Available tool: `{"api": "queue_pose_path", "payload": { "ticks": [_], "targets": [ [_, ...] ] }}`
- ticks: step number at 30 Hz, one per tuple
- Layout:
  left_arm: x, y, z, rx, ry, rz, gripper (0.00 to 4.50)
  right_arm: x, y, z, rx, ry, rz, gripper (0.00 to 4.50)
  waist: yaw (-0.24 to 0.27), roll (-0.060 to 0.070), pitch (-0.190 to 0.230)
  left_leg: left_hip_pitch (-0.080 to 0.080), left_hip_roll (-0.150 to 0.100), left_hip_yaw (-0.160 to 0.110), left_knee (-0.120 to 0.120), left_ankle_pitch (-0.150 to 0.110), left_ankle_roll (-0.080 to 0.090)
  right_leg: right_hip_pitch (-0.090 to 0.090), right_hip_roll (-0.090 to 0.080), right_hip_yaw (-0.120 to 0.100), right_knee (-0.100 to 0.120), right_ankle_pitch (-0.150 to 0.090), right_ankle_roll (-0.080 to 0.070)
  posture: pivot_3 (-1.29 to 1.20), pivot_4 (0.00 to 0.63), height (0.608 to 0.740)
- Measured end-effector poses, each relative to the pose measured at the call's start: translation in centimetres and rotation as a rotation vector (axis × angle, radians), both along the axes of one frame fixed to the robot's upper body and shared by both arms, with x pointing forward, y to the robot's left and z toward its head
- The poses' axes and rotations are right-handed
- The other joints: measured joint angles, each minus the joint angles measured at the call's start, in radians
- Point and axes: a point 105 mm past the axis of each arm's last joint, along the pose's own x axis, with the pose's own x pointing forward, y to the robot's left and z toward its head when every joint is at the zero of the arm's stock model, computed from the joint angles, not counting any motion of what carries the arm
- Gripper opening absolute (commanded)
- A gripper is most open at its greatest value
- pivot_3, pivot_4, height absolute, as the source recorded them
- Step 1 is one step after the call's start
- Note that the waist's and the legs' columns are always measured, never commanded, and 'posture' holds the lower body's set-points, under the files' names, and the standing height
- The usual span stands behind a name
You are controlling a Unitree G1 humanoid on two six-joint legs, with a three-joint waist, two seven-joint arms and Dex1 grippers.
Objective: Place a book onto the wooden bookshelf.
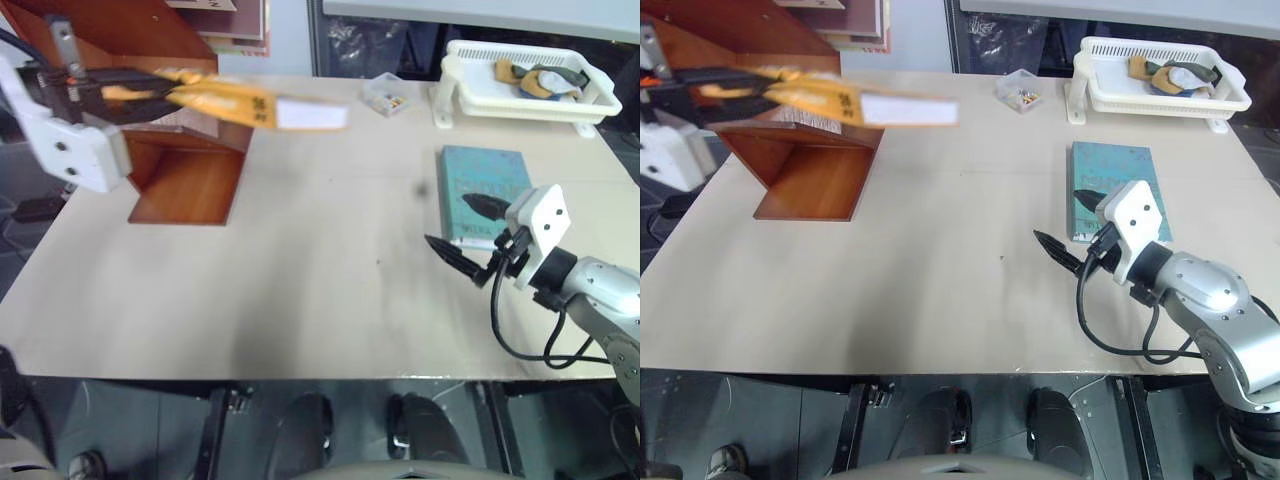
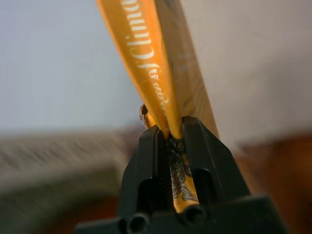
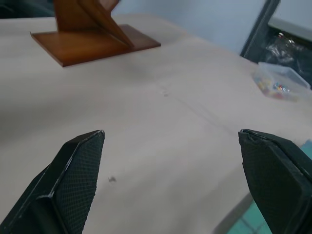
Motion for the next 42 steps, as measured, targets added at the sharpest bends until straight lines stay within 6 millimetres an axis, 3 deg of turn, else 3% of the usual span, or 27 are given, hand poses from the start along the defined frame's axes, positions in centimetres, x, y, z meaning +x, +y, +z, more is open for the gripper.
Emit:
{"api": "queue_pose_path", "payload": {
  "ticks": [3, 8, 12, 18, 26, 27, 28, 34, 39, 41, 42],
  "targets": [
    [-0.2, 2.9, 0.2, 0.019, 0.001, 0.132, 0.15, -0.1, 1.2, 1.1, 0.005, -0.037, 0.069, 4.50, 0.004, 0.000, 0.000, 0.000, 0.000, 0.002, 0.000, 0.000, 0.000, 0.000, 0.000, 0.000, 0.000, -0.002, -0.002, 0.00, 0.150, 0.740],
    [0.2, 4.6, 0.0, 0.029, -0.014, 0.218, 0.15, -0.5, 2.4, 2.2, 0.025, -0.063, 0.171, 4.50, 0.013, 0.000, 0.000, 0.000, 0.000, 0.004, 0.000, 0.000, 0.000, 0.000, 0.000, 0.000, 0.000, -0.002, -0.002, 0.00, 0.150, 0.740],
    [1.1, 4.6, -0.2, 0.037, -0.013, 0.233, 0.15, -0.4, 3.4, 3.0, 0.029, -0.089, 0.224, 4.50, 0.013, 0.000, 0.000, 0.000, 0.000, 0.006, 0.000, 0.000, 0.000, 0.000, 0.000, 0.001, 0.001, -0.002, -0.002, 0.00, 0.150, 0.740],
    [3.9, 3.5, -1.3, 0.037, 0.016, 0.216, 0.15, 0.3, 5.0, 4.2, 0.068, -0.124, 0.278, 4.50, 0.013, -0.001, 0.000, -0.001, -0.001, 0.007, 0.000, 0.001, -0.002, -0.002, 0.000, 0.002, 0.002, 0.002, -0.003, 0.00, 0.150, 0.740],
    [4.5, 4.6, -1.2, 0.057, 0.049, 0.283, 0.15, 0.3, 5.2, 4.2, 0.082, -0.119, 0.276, 4.50, 0.012, 0.000, 0.000, 0.001, 0.000, 0.008, 0.001, 0.000, 0.000, -0.003, 0.000, 0.004, 0.005, 0.000, 0.000, 0.00, 0.150, 0.740],
    [4.4, 4.8, -1.1, 0.049, 0.061, 0.293, 1.15, 0.3, 5.2, 4.2, 0.082, -0.117, 0.273, 4.50, 0.011, 0.000, 0.000, 0.001, 0.000, 0.009, 0.001, 0.000, 0.000, -0.003, 0.000, 0.004, 0.006, 0.000, 0.000, 0.00, 0.150, 0.740],
    [4.3, 4.9, -1.1, 0.042, 0.070, 0.299, 1.46, 0.4, 5.2, 4.1, 0.082, -0.115, 0.270, 4.50, 0.008, 0.000, 0.000, 0.002, 0.001, 0.009, 0.001, 0.000, 0.000, -0.003, 0.000, 0.005, 0.006, 0.000, 0.000, 0.00, 0.150, 0.740],
    [4.0, 6.3, -1.8, -0.008, 0.109, 0.356, 4.39, 0.4, 5.0, 3.9, 0.076, -0.103, 0.264, 4.50, -0.004, -0.001, 0.000, -0.002, 0.002, 0.010, 0.001, 0.001, -0.001, -0.006, 0.001, 0.006, 0.006, 0.002, -0.004, 0.00, 0.150, 0.740],
    [1.7, 6.0, -2.4, -0.277, 0.093, 0.268, 4.39, 0.6, 4.2, 3.2, 0.055, -0.080, 0.236, 4.50, -0.014, -0.001, 0.000, -0.003, 0.005, 0.010, 0.001, 0.002, -0.002, -0.008, 0.000, 0.009, 0.004, 0.002, -0.003, 0.00, 0.150, 0.740],
    [0.7, 4.7, -1.6, -0.466, 0.064, 0.197, 4.39, 0.7, 4.0, 3.0, 0.047, -0.074, 0.221, 4.50, -0.013, -0.002, 0.000, -0.003, 0.006, 0.010, 0.000, 0.002, -0.003, -0.008, 0.000, 0.009, 0.003, 0.002, -0.003, 0.00, 0.150, 0.740],
    [-0.2, 2.9, -1.4, -0.599, 0.072, 0.117, 4.39, 0.8, 3.6, 2.7, 0.028, -0.065, 0.201, 4.50, -0.013, -0.002, 0.000, -0.002, 0.006, 0.010, 0.000, 0.001, -0.002, -0.007, -0.001, 0.010, 0.004, 0.002, -0.003, 0.00, 0.150, 0.740]
  ]
}}
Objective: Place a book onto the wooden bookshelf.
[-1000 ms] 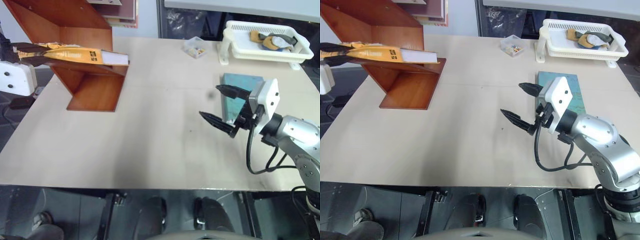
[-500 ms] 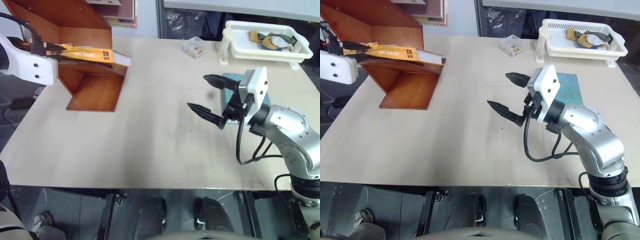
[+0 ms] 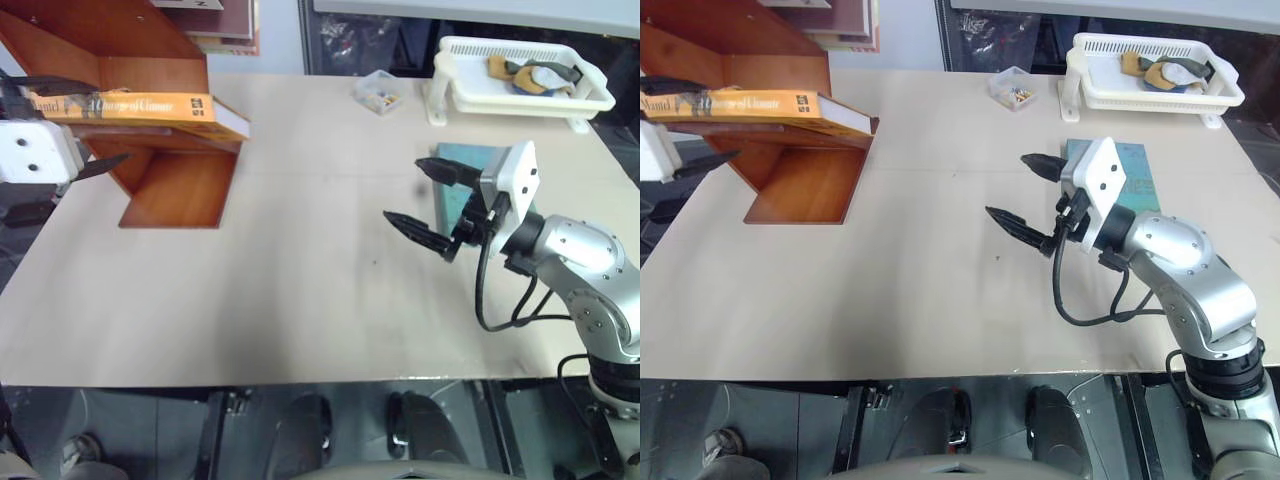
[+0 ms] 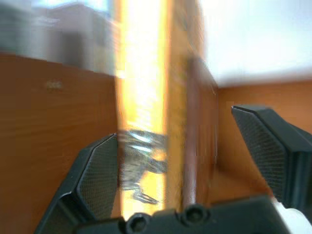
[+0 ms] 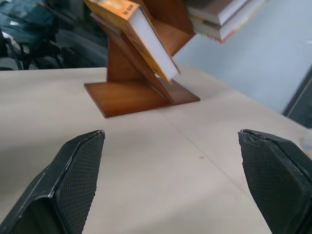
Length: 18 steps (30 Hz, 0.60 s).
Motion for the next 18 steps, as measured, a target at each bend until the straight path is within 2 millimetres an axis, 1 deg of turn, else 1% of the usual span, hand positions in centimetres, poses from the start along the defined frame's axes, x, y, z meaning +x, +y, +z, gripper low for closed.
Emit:
{"api": "queue_pose_path", "payload": {
  "ticks": [1, 3, 4, 5, 6, 7, 8, 9, 11, 12, 13, 16, 17, 18],
  "targets": [
    [-0.5, -1.2, -0.1, -0.067, 0.007, -0.044, 4.39, 0.2, -0.2, -0.3, -0.014, 0.007, -0.019, 4.50, 0.003, 0.000, 0.000, 0.000, 0.000, -0.001, 0.000, 0.000, 0.000, 0.001, 0.000, 0.000, 0.000, 0.000, 0.000, 0.00, 0.150, 0.740],
    [-1.9, -4.8, -0.8, -0.306, 0.063, -0.159, 4.39, 0.5, -1.0, -1.2, -0.060, 0.025, -0.064, 4.50, 0.005, -0.001, 0.000, 0.001, -0.001, -0.002, 0.001, 0.000, 0.000, 0.002, -0.001, -0.001, -0.001, 0.000, 0.000, 0.00, 0.150, 0.740],
    [-2.4, -6.7, -1.1, -0.397, 0.095, -0.213, 4.39, 0.7, -1.2, -1.7, -0.076, 0.046, -0.077, 4.50, 0.006, -0.001, 0.000, 0.002, -0.001, -0.002, 0.001, 0.000, 0.000, 0.003, -0.001, -0.001, 0.000, 0.000, 0.000, 0.00, 0.150, 0.740],
    [-3.0, -8.7, -2.0, -0.488, 0.154, -0.253, 4.39, 0.8, -1.3, -2.1, -0.082, 0.066, -0.091, 4.50, 0.004, -0.001, 0.000, 0.003, -0.001, -0.002, 0.001, 0.000, 0.000, 0.003, 0.000, -0.001, 0.000, 0.000, 0.000, 0.00, 0.150, 0.740],
    [-3.2, -9.1, -2.2, -0.498, 0.167, -0.261, 4.39, 0.9, -1.4, -2.2, -0.083, 0.070, -0.094, 4.50, 0.004, -0.001, 0.000, 0.004, -0.001, -0.002, 0.001, 0.000, 0.000, 0.004, 0.000, 0.000, 0.001, 0.000, 0.001, 0.00, 0.150, 0.740],
    [-3.8, -10.8, -3.5, -0.580, 0.230, -0.282, 4.45, 1.0, -1.6, -2.5, -0.084, 0.088, -0.111, 4.50, 0.002, -0.001, 0.000, 0.010, 0.000, -0.001, 0.000, 0.000, 0.000, 0.007, 0.002, 0.000, 0.002, 0.000, 0.000, 0.00, 0.150, 0.740],
    [-3.9, -11.3, -4.2, -0.607, 0.265, -0.288, 4.45, 1.0, -1.7, -2.8, -0.086, 0.098, -0.117, 4.50, 0.001, -0.001, 0.000, 0.015, -0.001, -0.001, -0.001, -0.001, 0.001, 0.011, 0.004, 0.001, 0.002, -0.001, 0.002, 0.00, 0.150, 0.740],
    [-4.0, -11.6, -5.0, -0.635, 0.290, -0.278, 4.45, 1.0, -1.8, -3.1, -0.091, 0.106, -0.122, 4.50, 0.000, -0.001, 0.000, 0.018, 0.000, -0.001, -0.002, -0.001, 0.002, 0.013, 0.005, 0.001, 0.002, -0.002, 0.002, 0.00, 0.150, 0.740],
    [-4.4, -12.2, -7.3, -0.667, 0.371, -0.262, 4.45, 0.8, -2.4, -4.1, -0.113, 0.136, -0.144, 4.50, 0.001, 0.001, -0.001, 0.018, 0.000, -0.001, -0.003, -0.001, 0.001, 0.013, 0.005, 0.001, 0.002, -0.004, -0.002, 0.00, 0.150, 0.740],
    [-4.5, -12.2, -8.6, -0.679, 0.417, -0.241, 4.45, 0.7, -2.7, -4.8, -0.122, 0.156, -0.161, 4.50, 0.002, 0.001, -0.001, 0.018, 0.000, -0.001, -0.003, -0.001, 0.001, 0.013, 0.006, 0.001, 0.002, -0.004, -0.003, 0.00, 0.150, 0.740],
    [-4.6, -11.8, -9.8, -0.681, 0.449, -0.203, 4.45, 0.4, -3.2, -5.5, -0.134, 0.172, -0.183, 4.50, 0.002, 0.001, -0.001, 0.018, 0.000, -0.001, -0.003, -0.001, 0.001, 0.012, 0.006, 0.001, 0.002, -0.003, -0.005, 0.00, 0.150, 0.740],
    [-5.1, -9.6, -12.8, -0.676, 0.520, -0.081, 4.45, -1.0, -5.2, -7.2, -0.190, 0.213, -0.261, 4.50, 0.004, 0.001, -0.001, 0.016, 0.001, 0.000, -0.004, -0.001, 0.000, 0.011, 0.005, 0.002, 0.000, -0.003, -0.005, 0.00, 0.150, 0.740],
    [-5.3, -7.9, -13.9, -0.677, 0.537, -0.016, 4.45, -1.9, -6.1, -7.8, -0.211, 0.240, -0.294, 4.50, 0.005, 0.001, -0.001, 0.016, 0.001, 0.001, -0.004, -0.001, 0.000, 0.011, 0.005, 0.002, -0.001, -0.003, -0.005, 0.00, 0.150, 0.740],
    [-5.6, -6.7, -14.4, -0.680, 0.542, 0.024, 4.45, -2.3, -6.6, -8.1, -0.219, 0.255, -0.310, 4.50, 0.006, 0.001, -0.001, 0.016, 0.001, 0.000, -0.004, -0.002, 0.000, 0.011, 0.005, 0.002, -0.002, -0.004, -0.004, 0.00, 0.150, 0.740]
  ]
}}
